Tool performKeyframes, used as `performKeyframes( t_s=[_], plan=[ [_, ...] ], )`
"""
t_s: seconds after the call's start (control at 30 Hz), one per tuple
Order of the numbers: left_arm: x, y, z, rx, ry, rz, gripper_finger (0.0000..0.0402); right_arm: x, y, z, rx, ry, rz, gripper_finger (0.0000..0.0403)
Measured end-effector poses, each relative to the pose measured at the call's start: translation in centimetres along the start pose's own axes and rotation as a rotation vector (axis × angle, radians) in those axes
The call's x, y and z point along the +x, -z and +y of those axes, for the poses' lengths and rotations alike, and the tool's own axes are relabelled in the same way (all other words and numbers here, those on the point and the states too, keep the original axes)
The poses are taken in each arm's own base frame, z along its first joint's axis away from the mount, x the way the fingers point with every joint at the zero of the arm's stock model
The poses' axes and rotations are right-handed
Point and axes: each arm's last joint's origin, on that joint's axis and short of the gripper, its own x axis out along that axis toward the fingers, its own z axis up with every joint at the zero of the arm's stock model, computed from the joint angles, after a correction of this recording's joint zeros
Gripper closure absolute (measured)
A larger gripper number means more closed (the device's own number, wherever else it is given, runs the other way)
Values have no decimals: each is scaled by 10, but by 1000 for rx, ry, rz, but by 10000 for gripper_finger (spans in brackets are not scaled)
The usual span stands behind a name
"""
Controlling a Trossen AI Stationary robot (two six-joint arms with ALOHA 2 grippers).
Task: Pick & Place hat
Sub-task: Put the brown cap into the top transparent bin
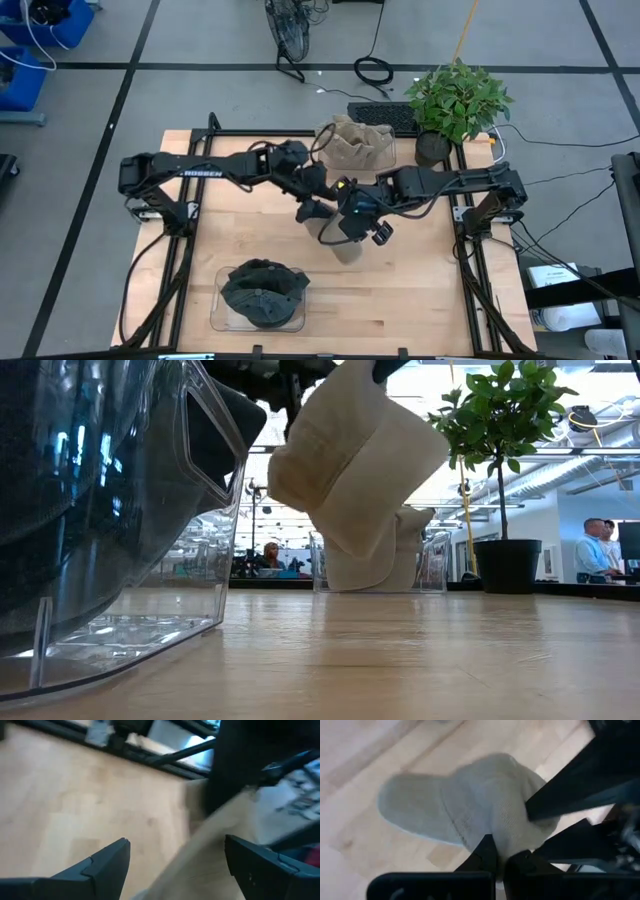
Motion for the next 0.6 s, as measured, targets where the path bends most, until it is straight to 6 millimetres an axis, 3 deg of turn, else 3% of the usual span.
performKeyframes(
  t_s=[0.3,0.47,0.6],
  plan=[
    [1,-2,-2,59,97,23,76,-1,8,-2,-9,140,197,403],
    [1,6,-1,41,73,90,94,-5,10,-7,43,230,228,403],
    [1,11,2,27,11,133,111,-18,15,-12,167,294,173,403]
  ],
)
